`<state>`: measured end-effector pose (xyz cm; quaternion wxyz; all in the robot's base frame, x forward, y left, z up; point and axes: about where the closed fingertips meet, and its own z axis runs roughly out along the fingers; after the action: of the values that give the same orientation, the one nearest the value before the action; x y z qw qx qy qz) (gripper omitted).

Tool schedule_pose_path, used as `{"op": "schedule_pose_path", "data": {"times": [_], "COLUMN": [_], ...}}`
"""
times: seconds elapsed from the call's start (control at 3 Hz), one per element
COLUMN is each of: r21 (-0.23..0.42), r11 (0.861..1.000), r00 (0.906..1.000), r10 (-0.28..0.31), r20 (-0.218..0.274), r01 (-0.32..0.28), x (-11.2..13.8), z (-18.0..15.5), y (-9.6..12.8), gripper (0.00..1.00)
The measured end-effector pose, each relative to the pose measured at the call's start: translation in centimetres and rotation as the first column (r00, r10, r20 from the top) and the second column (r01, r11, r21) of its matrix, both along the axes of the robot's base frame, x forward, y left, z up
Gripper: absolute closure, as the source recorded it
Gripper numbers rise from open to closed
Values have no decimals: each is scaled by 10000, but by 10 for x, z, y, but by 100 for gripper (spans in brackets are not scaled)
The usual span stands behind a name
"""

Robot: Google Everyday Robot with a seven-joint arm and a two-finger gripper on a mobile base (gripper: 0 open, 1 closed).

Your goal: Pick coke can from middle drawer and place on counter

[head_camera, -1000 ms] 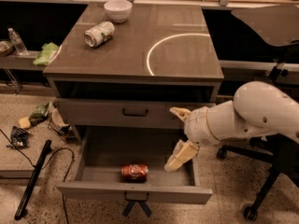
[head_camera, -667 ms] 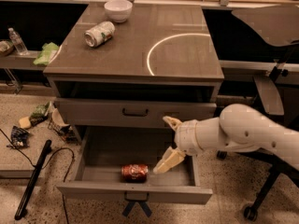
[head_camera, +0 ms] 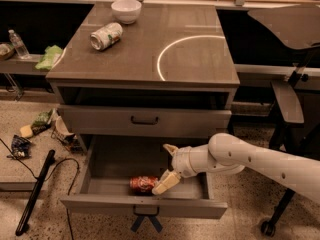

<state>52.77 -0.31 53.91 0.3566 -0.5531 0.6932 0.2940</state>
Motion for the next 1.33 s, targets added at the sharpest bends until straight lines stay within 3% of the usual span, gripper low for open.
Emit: {"op": "schedule_pose_path", "data": {"times": [0.67,1.0,1.33], "r21": [67,74,27], "r11": [9998,9995,9997], "r00": [9998,9996,9997], "r10": [-195,-298,-243], "r20": [-55,-7,36], "r01": [195,298,243], "x": [5,17,32], "z": [-19,-41,-62], "y": [7,15,30], "gripper": [2,19,16]}}
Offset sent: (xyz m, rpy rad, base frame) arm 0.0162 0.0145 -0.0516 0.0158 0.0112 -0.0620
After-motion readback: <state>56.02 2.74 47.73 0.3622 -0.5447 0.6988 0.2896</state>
